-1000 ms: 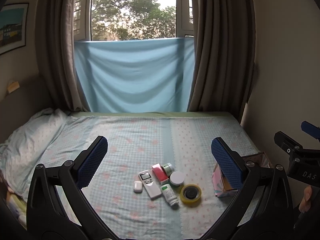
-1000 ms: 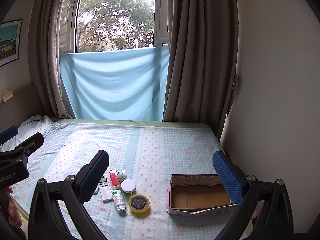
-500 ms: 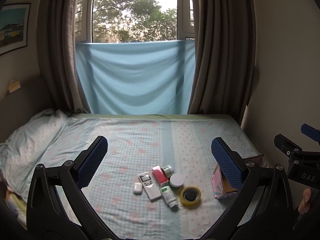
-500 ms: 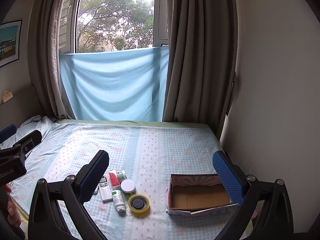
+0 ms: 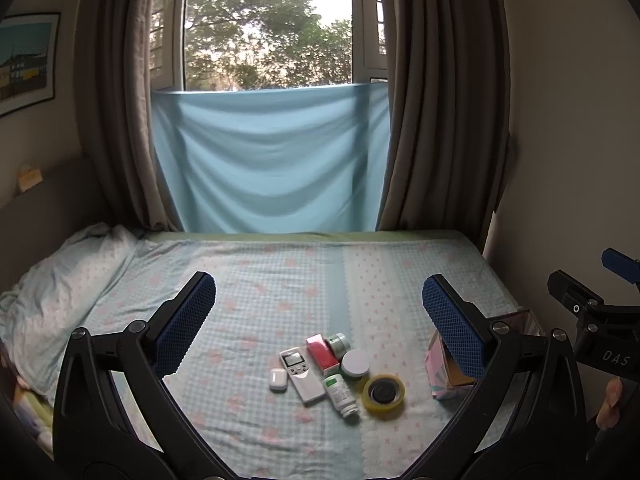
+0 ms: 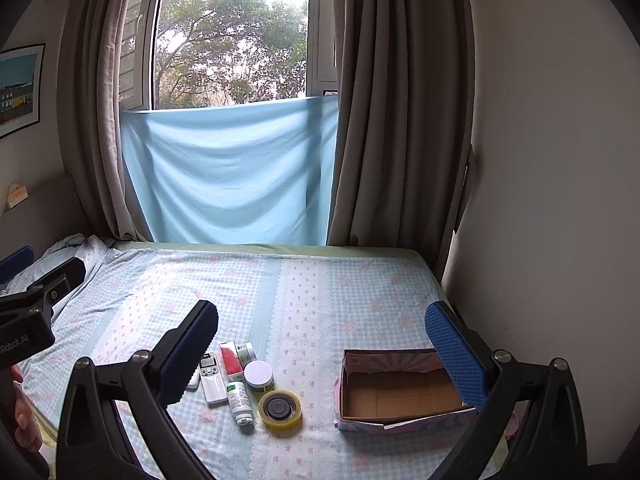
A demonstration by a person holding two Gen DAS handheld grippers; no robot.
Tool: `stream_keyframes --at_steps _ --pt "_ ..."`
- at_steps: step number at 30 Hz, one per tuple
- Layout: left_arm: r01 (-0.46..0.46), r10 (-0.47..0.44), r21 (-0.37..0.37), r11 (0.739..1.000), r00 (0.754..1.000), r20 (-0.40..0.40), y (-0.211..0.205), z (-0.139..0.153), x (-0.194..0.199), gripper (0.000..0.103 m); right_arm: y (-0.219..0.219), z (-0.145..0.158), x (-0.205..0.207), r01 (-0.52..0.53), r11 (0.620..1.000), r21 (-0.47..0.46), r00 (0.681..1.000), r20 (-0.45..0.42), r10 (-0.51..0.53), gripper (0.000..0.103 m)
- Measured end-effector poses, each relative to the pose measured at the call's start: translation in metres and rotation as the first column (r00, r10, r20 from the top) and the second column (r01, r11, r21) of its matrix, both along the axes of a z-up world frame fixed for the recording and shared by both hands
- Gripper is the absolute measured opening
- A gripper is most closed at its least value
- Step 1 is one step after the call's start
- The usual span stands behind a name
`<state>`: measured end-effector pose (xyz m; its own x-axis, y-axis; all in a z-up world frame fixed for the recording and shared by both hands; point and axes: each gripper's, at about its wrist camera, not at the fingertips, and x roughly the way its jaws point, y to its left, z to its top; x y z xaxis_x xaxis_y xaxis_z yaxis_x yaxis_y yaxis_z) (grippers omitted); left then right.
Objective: Organize rigid objects
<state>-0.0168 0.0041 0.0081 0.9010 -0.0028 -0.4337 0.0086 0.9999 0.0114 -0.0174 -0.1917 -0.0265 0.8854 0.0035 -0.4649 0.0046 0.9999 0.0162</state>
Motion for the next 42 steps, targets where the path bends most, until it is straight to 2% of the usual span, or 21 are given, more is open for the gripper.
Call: stream_keyframes --at_steps 38,42 --pt "0.0 0.0 -0.008 1.0 1.0 -0.005 -0.003 -0.001 0.006 0.103 -0.003 -0.004 0.003 -0.017 1.0 -0.017 0.999 0.031 0.017 0.103" --pt "-0.026 0.026 0.001 1.0 0.999 -0.038 0.002 -0.006 0.011 0.103 -0.005 -0.005 0.006 -0.024 1.0 -0.004 1.0 0.006 0.024 0.103"
